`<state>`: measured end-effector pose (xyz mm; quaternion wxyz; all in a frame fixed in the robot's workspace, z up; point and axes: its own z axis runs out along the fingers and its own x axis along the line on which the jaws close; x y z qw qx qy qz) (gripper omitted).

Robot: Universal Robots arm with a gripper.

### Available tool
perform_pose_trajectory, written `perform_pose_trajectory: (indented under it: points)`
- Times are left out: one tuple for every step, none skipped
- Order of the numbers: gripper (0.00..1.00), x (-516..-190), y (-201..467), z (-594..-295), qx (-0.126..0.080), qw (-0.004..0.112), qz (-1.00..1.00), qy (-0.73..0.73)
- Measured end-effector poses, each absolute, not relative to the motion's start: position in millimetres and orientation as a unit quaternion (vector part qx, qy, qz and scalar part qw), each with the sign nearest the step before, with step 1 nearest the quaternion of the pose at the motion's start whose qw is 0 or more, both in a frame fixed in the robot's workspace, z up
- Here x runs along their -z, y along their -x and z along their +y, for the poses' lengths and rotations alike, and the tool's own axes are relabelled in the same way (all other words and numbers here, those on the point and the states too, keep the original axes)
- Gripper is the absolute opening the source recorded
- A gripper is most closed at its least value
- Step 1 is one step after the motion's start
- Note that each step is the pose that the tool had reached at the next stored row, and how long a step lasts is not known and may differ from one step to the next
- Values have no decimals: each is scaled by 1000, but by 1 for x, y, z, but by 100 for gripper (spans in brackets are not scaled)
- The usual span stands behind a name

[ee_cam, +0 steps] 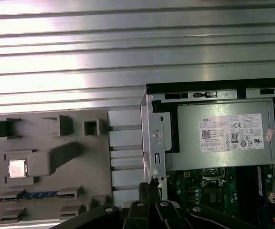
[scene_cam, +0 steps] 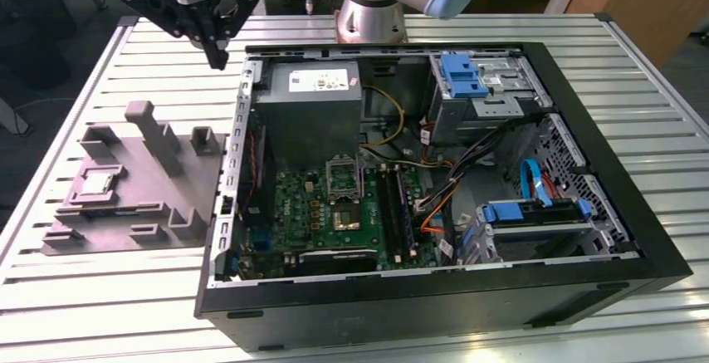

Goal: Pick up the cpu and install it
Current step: 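Reach for the cpu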

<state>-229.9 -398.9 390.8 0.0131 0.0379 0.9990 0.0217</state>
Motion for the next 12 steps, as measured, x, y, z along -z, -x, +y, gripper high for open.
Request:
perform_pose_trajectory:
  points:
    - [11,-391,230,-399,-22,13,999,-38]
    - [11,-391,231,-399,-22,13,999,-38]
    - [11,-391,231,-399,-22,13,999,-38]
    - [11,-391,232,-399,-22,13,999,-38]
    - [11,-391,232,-399,-22,13,999,-38]
    - [11,-391,233,-399,-22,13,999,-38]
    - [11,-391,233,-399,-22,13,999,-38]
    - [11,-391,234,-399,-22,13,999,-38]
    - [11,-391,234,-399,-22,13,999,-38]
    - [11,-391,235,-399,-22,13,999,-38]
    - [11,-391,235,-399,-22,13,999,-38]
    - [11,-391,236,-399,-22,13,999,-38]
